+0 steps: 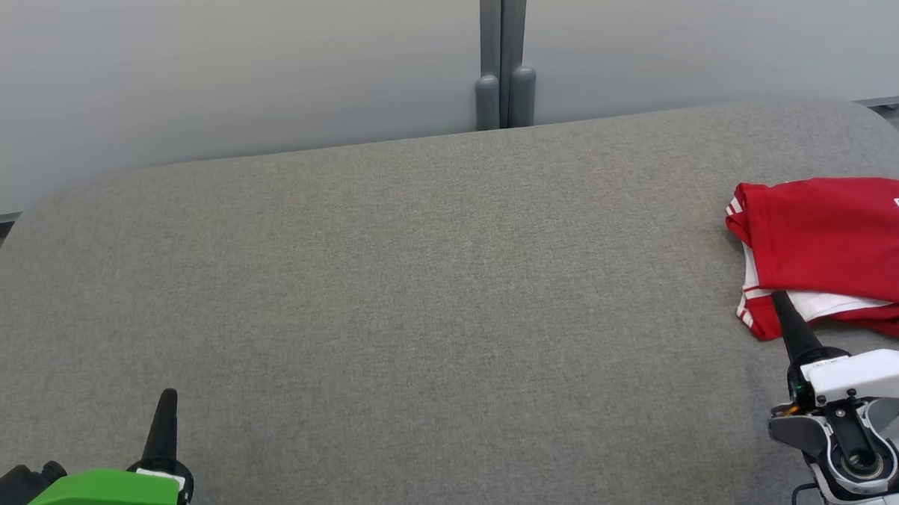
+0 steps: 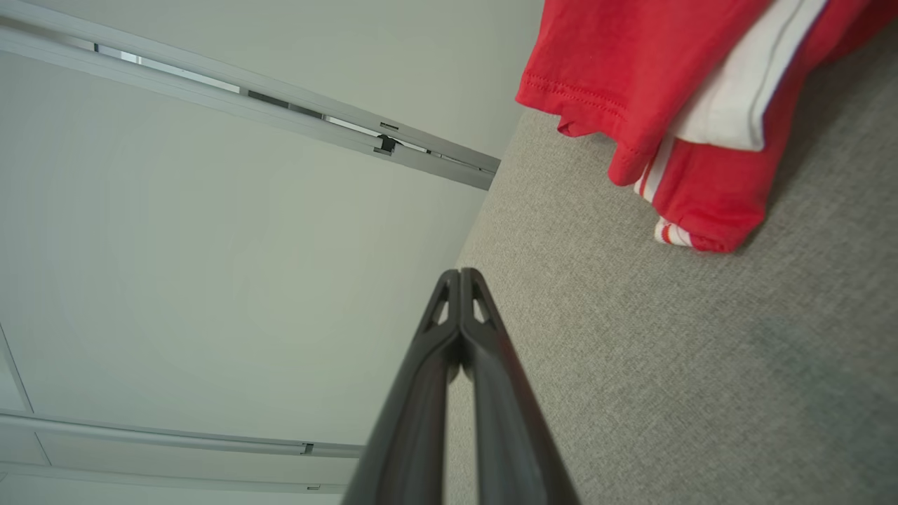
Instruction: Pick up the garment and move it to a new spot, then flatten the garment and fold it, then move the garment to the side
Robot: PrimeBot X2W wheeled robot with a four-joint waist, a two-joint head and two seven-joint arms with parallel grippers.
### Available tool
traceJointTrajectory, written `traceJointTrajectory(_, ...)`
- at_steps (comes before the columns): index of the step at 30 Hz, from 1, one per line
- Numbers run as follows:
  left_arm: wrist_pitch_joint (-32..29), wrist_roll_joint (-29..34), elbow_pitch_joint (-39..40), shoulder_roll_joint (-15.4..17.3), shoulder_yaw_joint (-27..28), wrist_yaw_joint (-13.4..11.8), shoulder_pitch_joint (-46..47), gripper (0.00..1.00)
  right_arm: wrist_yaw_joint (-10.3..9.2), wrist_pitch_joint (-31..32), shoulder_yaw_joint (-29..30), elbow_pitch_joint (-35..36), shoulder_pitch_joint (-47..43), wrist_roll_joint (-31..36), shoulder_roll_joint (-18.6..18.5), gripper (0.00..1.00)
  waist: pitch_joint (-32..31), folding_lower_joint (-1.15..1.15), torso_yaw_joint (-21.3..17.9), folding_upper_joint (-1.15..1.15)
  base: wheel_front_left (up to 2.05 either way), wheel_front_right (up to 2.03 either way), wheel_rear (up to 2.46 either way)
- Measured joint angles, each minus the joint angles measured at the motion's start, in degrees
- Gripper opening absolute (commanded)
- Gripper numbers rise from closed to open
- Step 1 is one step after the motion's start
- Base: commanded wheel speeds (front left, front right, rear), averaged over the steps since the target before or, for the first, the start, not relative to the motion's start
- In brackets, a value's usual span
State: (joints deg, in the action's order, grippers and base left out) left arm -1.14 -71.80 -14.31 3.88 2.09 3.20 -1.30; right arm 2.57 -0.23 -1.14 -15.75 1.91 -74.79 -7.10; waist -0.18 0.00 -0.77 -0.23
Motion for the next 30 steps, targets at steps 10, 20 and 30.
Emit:
traceJointTrajectory(10, -1.97, -7.08, -0.44, -0.86, 1.25, 1.41, 1.34, 0.00, 1.63, 2.11, 2.86, -0.07, 0.29, -6.49, 1.66, 0.00, 0.12, 0.00, 0.29, 0.00, 0.00, 0.00, 0.00)
traceJointTrajectory(20, -3.86, -13.66, -1.30, -1.14, 1.81, 2.55, 3.25, 0.00, 2.98, 3.89, 5.37, -0.13, 1.14, -12.32, 2.93, 0.00, 0.23, 0.00, 0.56, 0.00, 0.00, 0.00, 0.00)
traceJointTrajectory(30, -5.39, -19.78, -1.76, -1.44, 2.80, 3.67, 4.40, 0.00, 3.99, 5.42, 7.81, -0.25, 1.19, -17.52, 3.98, 0.00, 0.33, 0.00, 0.78, 0.00, 0.00, 0.00, 0.00)
